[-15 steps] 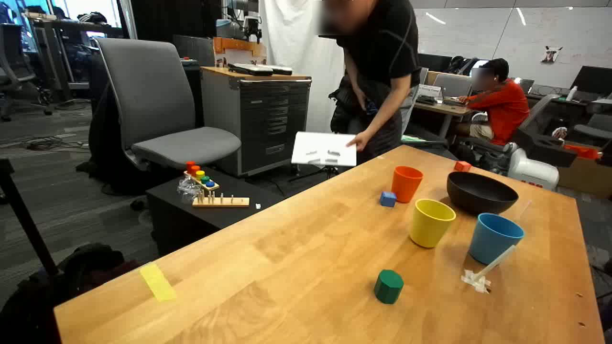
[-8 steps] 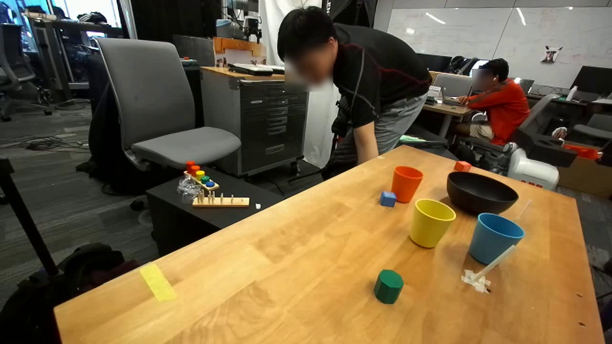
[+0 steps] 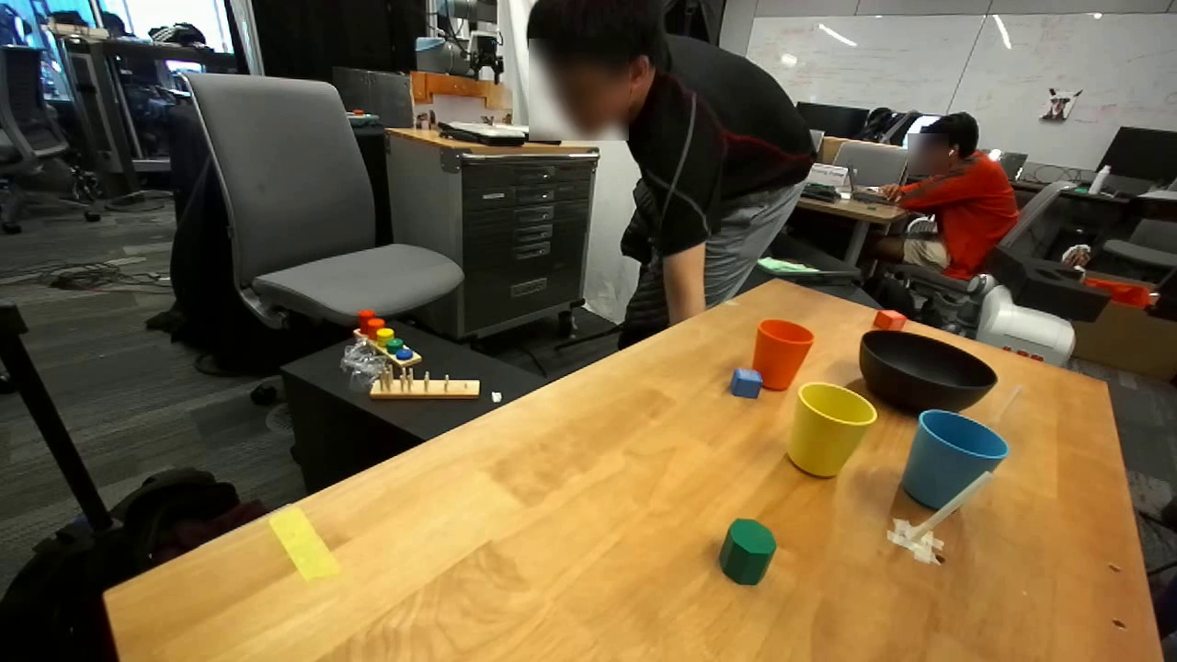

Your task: Stack the three cups on the table

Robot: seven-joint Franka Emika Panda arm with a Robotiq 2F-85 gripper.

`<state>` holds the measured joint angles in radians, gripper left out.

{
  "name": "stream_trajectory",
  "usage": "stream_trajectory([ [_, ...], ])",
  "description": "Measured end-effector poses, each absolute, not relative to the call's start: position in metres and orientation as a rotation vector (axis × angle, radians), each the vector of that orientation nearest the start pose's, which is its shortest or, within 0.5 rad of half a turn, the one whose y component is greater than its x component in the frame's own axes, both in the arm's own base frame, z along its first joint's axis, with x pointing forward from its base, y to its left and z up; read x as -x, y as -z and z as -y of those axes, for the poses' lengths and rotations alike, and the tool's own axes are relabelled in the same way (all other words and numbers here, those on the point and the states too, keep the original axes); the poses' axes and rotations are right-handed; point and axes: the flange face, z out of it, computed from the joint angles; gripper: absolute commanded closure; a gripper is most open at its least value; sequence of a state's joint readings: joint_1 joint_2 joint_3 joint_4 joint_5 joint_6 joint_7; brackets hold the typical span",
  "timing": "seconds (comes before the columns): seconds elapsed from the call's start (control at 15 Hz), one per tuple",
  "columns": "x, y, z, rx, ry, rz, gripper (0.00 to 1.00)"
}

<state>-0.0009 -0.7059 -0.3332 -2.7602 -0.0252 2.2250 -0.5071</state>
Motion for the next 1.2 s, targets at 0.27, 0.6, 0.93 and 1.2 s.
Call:
stream_trajectory([
  [0.27, -0.328, -0.418, 0.106, 2.981, 0.301, 0.364, 0.0],
  [0.6, -0.331, -0.415, 0.105, 2.98, 0.296, 0.316, 0.0],
  [0.93, -0.344, -0.411, 0.109, 2.965, 0.348, 0.212, 0.0],
  [1.2, -0.364, -0.4, 0.114, 2.971, 0.338, 0.127, 0.0],
])
